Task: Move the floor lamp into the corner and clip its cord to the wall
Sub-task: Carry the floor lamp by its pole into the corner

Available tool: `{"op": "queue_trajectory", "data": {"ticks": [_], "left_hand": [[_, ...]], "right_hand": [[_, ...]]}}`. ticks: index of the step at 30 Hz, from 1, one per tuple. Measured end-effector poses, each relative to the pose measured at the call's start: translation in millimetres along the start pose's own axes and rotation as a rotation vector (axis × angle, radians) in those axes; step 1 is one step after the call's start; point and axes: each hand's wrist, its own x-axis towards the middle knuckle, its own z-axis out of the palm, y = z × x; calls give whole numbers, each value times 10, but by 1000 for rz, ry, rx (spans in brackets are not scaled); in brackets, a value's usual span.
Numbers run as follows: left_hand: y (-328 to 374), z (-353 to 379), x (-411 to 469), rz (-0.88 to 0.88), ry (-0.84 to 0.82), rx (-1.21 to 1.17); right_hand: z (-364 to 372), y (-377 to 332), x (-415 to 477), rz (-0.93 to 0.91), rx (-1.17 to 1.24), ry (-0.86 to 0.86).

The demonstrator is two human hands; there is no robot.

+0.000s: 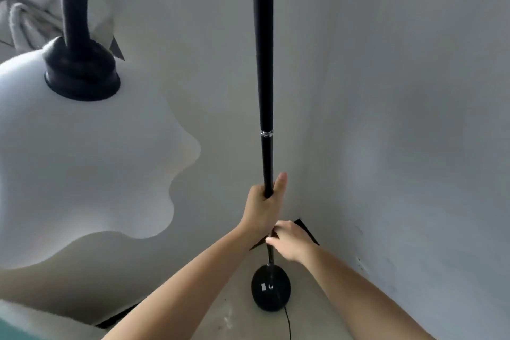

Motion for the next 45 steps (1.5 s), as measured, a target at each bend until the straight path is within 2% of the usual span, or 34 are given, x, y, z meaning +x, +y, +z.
{"op": "queue_trajectory", "data": {"ticks": [7,19,25,28,33,36,41,45], "left_hand": [[-63,-89,829,-37,-46,43],[-154,119,1569,-87,-105,56],[-137,135,1849,-91,-114,70],[-214,43,1912,-85,-77,160],[-396,-242,1900,32,-93,443],[-462,-392,1812,64,-107,470],[-508,-548,1676,34,-242,518],[-586,-551,1545,101,-240,580]], "right_hand": [[-156,-7,724,77,71,57],[-432,325,1389,7,-9,44],[-423,353,1544,5,49,109],[-358,337,1579,8,99,93],[-440,372,1629,-39,123,48],[-549,427,1653,-76,92,38],[-662,523,1647,-40,88,-5],[-591,599,1605,-49,80,-64]]}}
